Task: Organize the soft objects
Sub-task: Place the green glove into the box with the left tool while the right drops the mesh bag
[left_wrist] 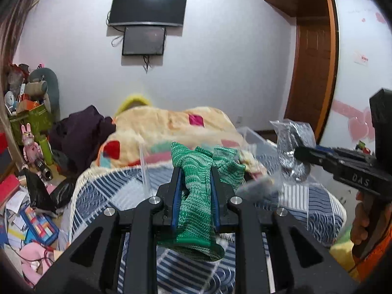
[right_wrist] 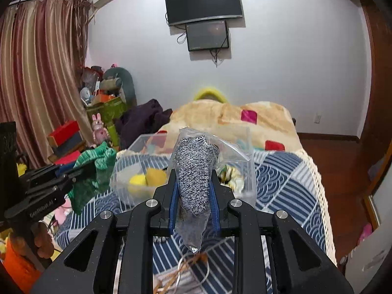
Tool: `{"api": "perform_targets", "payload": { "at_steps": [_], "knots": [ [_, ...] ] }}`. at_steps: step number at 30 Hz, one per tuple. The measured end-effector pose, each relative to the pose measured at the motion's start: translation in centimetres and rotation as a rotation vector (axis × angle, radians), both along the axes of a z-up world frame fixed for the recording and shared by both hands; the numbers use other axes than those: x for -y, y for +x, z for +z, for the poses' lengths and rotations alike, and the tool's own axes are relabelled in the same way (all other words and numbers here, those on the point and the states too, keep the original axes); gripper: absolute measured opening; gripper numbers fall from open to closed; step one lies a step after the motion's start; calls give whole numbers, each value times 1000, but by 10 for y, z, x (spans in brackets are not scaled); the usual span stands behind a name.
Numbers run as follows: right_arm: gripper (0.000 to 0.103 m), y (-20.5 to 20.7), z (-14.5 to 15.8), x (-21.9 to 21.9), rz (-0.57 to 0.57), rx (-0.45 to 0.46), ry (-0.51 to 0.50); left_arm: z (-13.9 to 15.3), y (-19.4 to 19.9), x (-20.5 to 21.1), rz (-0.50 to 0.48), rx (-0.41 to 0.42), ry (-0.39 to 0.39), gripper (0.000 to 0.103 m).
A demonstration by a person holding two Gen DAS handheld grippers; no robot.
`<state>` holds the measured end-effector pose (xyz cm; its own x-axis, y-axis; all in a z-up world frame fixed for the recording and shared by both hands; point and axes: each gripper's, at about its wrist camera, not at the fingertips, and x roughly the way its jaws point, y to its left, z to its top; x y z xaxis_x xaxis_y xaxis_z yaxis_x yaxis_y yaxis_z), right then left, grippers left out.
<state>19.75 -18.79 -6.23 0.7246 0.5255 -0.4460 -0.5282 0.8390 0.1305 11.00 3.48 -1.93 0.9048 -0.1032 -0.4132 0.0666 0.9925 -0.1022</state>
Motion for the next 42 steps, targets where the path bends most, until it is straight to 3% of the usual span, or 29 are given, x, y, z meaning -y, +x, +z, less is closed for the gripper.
{"api": "perform_targets", "payload": {
  "at_steps": [5, 15, 29, 32, 34, 39, 42],
  "knots": [
    [21, 17, 4, -11, -1, 7, -6, 5, 25, -14, -13, -8, -55, 21],
    [21, 43, -4, -37, 16, -26, -56, -6, 72, -13, 35, -63, 13, 21],
    [21, 61, -38, -61, 62, -136, -173, -47, 118, 0, 70, -221, 98, 22],
    [22, 59, -40, -61, 64, -138, -189, -48, 118, 1, 69, -227, 98, 35],
    [25, 58, -41, -60, 64, -140, -194, -48, 116, 1, 71, -229, 102, 55],
    [55, 53, -36, -52, 40, -109, -190, -42, 104, 8, 67, -204, 137, 72],
    [74, 52, -31, -45, 14, -95, -177, -38, 98, 11, 89, -192, 177, 89]
  ]
}}
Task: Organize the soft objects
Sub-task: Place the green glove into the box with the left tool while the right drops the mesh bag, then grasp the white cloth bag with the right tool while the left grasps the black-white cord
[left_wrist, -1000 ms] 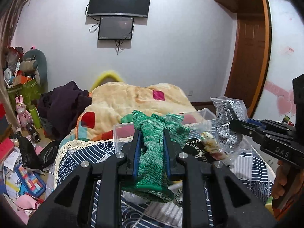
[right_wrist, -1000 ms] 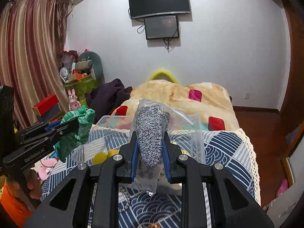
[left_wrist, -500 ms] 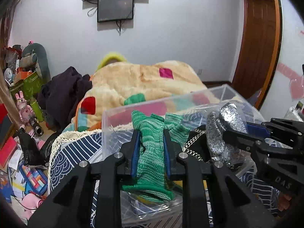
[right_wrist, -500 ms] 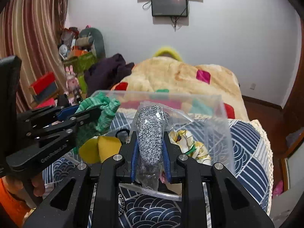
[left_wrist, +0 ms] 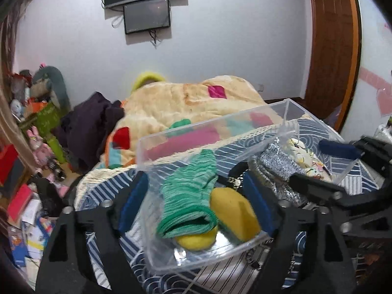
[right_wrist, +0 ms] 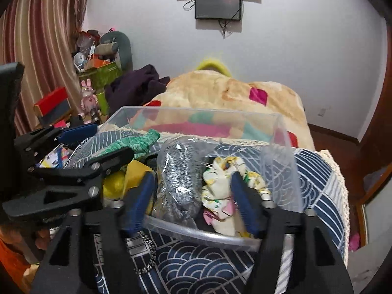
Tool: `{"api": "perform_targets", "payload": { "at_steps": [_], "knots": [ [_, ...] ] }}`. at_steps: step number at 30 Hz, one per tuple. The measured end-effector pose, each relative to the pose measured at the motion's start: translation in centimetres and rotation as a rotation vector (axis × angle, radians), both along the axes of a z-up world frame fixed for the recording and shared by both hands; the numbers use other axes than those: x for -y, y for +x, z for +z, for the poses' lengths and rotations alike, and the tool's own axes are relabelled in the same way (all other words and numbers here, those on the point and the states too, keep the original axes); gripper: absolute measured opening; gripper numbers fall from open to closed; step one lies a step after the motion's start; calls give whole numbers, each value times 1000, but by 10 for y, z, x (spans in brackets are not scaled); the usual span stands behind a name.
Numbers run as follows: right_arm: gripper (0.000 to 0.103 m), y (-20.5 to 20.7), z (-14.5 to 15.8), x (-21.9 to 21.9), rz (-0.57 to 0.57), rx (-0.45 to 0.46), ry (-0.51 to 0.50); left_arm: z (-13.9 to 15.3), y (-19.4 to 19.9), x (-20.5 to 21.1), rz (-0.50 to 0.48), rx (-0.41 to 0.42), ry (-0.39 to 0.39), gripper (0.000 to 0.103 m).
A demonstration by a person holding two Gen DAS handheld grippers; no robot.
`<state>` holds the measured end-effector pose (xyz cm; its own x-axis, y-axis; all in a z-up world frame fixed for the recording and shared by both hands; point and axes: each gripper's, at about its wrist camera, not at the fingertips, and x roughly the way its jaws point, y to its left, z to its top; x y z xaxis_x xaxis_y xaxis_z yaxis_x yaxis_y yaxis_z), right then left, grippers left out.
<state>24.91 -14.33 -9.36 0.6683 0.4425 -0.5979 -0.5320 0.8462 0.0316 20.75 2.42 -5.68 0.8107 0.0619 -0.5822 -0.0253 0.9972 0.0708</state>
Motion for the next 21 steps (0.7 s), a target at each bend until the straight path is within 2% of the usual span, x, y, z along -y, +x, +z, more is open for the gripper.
{"api": "perform_targets", "payload": {
  "at_steps": [1, 2, 3, 9, 14, 18, 21],
  "knots": [
    [78, -2, 3, 5, -9, 7, 14, 2, -3, 0, 5, 5, 10, 98],
    [86, -4, 5, 9, -15, 11, 27, 4, -7, -1, 6, 12, 12, 100],
    [88, -6, 8, 13, -21, 15, 41, 7, -12, -2, 3, 23, 8, 101],
    [89, -29, 18, 28, -14, 41, 56, 18, -40, -2, -12, 43, 5, 102],
    [89, -60, 15, 32, 30, 60, 30, 17, -66, -4, -41, 30, -46, 102],
    [89, -86, -2, 30, 88, 22, 19, 5, -89, -6, -60, -6, -90, 102],
    [89, -98, -20, 25, 149, -37, 15, -10, -102, -8, -68, -66, -121, 102]
  ]
}}
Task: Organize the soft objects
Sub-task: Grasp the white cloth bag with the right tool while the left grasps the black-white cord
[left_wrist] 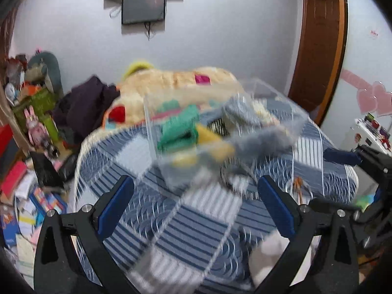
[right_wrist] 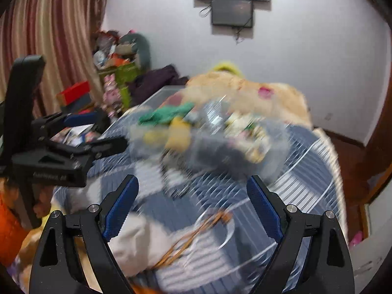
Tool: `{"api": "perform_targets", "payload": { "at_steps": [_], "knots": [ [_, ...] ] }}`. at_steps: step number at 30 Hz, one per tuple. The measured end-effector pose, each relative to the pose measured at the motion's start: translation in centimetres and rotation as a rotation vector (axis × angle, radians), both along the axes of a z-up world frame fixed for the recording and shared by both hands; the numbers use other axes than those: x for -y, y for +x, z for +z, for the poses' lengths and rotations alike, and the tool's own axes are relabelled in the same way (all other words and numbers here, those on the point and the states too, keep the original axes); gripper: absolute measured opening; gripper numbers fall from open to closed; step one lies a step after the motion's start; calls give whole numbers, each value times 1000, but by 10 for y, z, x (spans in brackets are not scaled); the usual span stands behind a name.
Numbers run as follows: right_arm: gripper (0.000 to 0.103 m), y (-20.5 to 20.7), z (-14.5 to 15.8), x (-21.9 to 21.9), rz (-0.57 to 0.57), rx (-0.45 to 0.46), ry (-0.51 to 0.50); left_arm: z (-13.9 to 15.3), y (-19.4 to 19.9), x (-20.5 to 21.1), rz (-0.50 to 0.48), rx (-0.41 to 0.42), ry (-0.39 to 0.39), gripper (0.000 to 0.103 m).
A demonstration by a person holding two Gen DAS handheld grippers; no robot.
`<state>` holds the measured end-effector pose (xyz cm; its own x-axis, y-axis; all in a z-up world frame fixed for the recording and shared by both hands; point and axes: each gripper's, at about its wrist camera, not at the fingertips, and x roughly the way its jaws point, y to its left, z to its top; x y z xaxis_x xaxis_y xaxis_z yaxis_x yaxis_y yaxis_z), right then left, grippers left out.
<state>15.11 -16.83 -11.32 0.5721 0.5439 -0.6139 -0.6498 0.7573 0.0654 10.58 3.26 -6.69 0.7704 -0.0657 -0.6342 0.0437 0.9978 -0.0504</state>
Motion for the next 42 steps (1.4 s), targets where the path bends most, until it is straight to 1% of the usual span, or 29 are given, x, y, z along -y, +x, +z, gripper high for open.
{"api": "perform_targets", "payload": {
  "at_steps": [3, 7, 9, 10, 11, 12, 13, 15, 17, 18, 19, 20, 23, 25, 27, 31, 32, 34, 36, 38, 39, 42],
  "knots": [
    [89, -10, -20, -12, 63, -55, -28, -14, -11, -3, 7, -48, -22, 102],
    [88, -12, -39, -26, 98, -112, -52, -30, -30, -4, 18, -79, -53, 102],
    [86, -11, -46, -32, 113, -126, -69, -37, -40, -4, 20, -87, -71, 102],
    [83, -10, -49, -35, 117, -130, -76, -39, -43, -4, 21, -91, -75, 102],
    [76, -10, -52, -38, 126, -146, -91, -42, -47, -3, 21, -95, -77, 102],
    [70, -11, -54, -39, 118, -136, -101, -45, -51, -2, 23, -98, -77, 102],
    [67, -11, -53, -40, 111, -120, -106, -47, -53, -2, 27, -98, -78, 102],
    [50, -11, -51, -39, 115, -113, -94, -49, -54, 0, 27, -101, -93, 102],
    [45, -9, -48, -36, 106, -100, -79, -50, -53, 1, 24, -102, -104, 102],
    [40, -13, -47, -34, 104, -106, -78, -49, -51, 2, 21, -101, -107, 99],
    [39, -14, -46, -32, 87, -90, -78, -48, -48, 3, 17, -101, -111, 94],
    [38, -13, -43, -28, 66, -76, -72, -47, -44, 4, 9, -105, -119, 92],
    [36, -8, -34, -11, 11, -45, -39, -45, -30, 8, -14, -106, -155, 89],
    [36, -3, -27, 3, -32, -26, -17, -43, -17, 12, -22, -106, -167, 83],
    [36, 2, -21, 17, -81, -13, 6, -42, -1, 16, -25, -104, -172, 79],
    [36, 12, -15, 47, -166, -11, 53, -43, 28, 24, -34, -116, -186, 67],
    [36, 13, -15, 52, -179, -14, 59, -45, 36, 26, -37, -125, -184, 67],
    [36, 16, -17, 61, -203, -24, 68, -47, 45, 31, -38, -132, -173, 61],
    [36, 18, -20, 65, -209, -34, 76, -48, 55, 34, -31, -136, -160, 59],
    [36, 17, -22, 68, -208, -43, 81, -50, 63, 34, -21, -144, -164, 56],
    [36, 18, -23, 68, -204, -46, 83, -51, 67, 34, -16, -151, -173, 54],
    [36, 18, -25, 66, -193, -51, 79, -53, 74, 36, -29, -165, -211, 54]
  ]
}}
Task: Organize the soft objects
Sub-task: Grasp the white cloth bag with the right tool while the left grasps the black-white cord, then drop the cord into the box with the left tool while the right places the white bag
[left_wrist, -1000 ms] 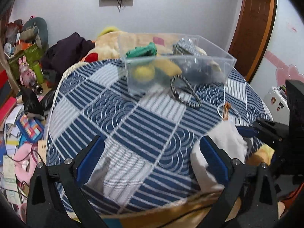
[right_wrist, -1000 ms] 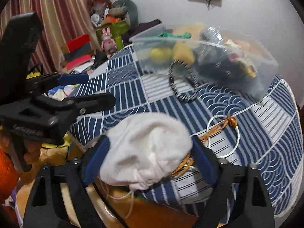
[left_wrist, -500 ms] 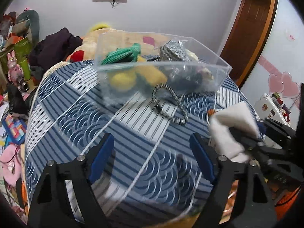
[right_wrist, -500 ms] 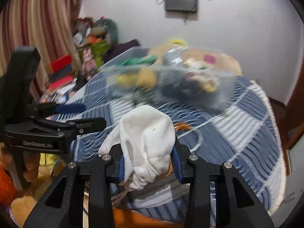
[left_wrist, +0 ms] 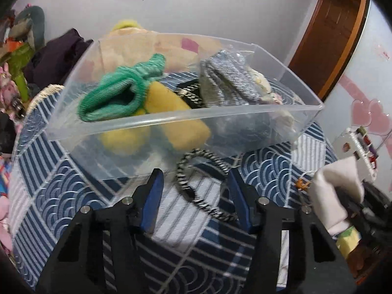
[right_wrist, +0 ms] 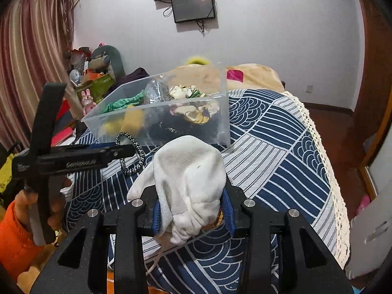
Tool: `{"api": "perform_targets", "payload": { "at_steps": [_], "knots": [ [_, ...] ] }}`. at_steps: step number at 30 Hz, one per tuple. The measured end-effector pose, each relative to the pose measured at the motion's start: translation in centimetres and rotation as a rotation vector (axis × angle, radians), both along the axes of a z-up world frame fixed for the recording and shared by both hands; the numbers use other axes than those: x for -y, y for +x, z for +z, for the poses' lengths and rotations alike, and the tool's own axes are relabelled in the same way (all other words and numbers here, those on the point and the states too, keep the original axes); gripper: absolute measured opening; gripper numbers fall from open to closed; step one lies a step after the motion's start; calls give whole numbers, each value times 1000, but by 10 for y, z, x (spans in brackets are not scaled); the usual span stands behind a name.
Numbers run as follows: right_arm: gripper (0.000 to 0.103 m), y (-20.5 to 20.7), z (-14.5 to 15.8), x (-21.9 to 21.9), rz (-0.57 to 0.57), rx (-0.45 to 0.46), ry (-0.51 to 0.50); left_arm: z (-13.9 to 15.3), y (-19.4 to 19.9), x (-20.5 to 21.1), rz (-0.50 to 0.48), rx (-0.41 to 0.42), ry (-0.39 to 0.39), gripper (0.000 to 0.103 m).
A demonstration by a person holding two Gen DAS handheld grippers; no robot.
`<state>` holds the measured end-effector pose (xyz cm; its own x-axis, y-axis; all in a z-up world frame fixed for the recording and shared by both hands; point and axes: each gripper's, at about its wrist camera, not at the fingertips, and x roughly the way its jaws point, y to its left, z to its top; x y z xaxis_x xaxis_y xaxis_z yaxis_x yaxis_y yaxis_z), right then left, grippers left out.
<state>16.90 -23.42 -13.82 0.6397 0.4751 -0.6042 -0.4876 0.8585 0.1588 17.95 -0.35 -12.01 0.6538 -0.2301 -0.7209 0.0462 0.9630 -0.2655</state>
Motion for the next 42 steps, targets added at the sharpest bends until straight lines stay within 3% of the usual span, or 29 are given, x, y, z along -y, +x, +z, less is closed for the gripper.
{"api": "perform_targets", "payload": {
  "at_steps": [6, 12, 13, 21, 28, 35, 42],
  "knots": [
    [36, 5, -3, 1, -1, -17, 5, -1, 5, 18, -4, -7, 18, 54],
    [36, 5, -1, 1, -4, -14, 5, -4, -3, 31, -2, 26, 75, 10],
    [36, 5, 0, 1, -4, -12, 4, -4, -6, 32, -7, 29, 72, 8],
    [36, 4, 17, -3, -3, 36, -6, 20, -43, 15, -2, 101, 51, 8],
    [36, 13, 53, -15, -4, 139, 11, 64, -53, -6, 6, 196, 38, 8],
    [36, 33, 83, -28, 0, 211, 50, 97, -39, -24, 45, 262, 63, 8],
    [36, 56, 94, -47, -1, 235, 58, 103, 0, -33, 92, 278, 71, 8]
  ]
}}
